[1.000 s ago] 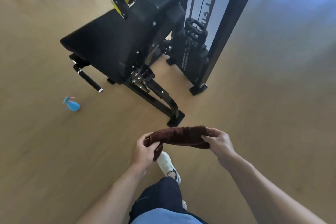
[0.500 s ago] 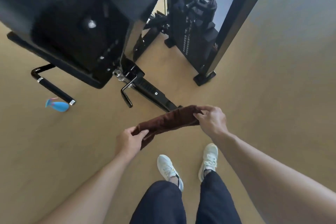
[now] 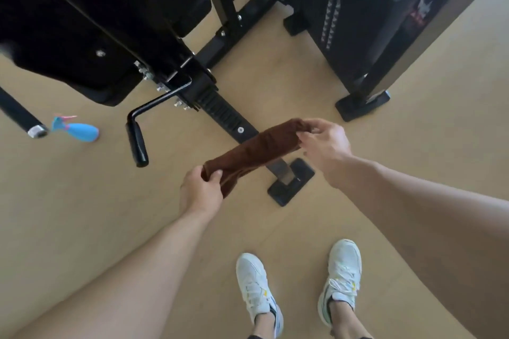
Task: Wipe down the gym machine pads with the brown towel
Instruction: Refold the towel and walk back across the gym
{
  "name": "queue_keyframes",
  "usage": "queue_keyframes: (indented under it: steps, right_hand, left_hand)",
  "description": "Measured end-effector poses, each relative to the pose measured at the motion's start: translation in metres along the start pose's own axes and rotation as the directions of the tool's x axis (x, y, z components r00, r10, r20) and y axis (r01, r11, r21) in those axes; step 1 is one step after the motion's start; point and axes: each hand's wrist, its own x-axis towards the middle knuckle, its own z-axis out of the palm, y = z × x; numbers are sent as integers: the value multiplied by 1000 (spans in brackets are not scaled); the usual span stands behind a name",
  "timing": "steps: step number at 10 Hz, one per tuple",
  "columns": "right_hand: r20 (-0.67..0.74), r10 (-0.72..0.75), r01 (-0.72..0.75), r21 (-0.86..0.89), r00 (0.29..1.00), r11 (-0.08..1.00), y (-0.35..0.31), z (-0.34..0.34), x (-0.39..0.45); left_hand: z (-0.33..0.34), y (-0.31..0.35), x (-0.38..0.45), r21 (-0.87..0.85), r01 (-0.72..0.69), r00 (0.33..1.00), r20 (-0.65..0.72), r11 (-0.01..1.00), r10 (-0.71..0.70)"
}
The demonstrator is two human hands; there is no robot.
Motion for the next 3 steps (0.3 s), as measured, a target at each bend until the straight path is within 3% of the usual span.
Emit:
queue_keyframes:
  steps: [1, 2, 3]
  right_hand:
    - [-11, -69, 69, 28, 998, 997, -25, 11, 21]
    - [24, -119, 118, 40, 993, 992, -50, 25, 37]
    - [171, -83, 95, -60, 982, 994, -68, 34, 36]
  left_hand:
    - [-2, 12, 18, -40, -46, 995, -91, 998, 42]
    - [-6, 20, 32, -75, -75, 993, -95, 994, 68]
    - [-11, 24, 39, -116, -48, 991, -131, 992, 32]
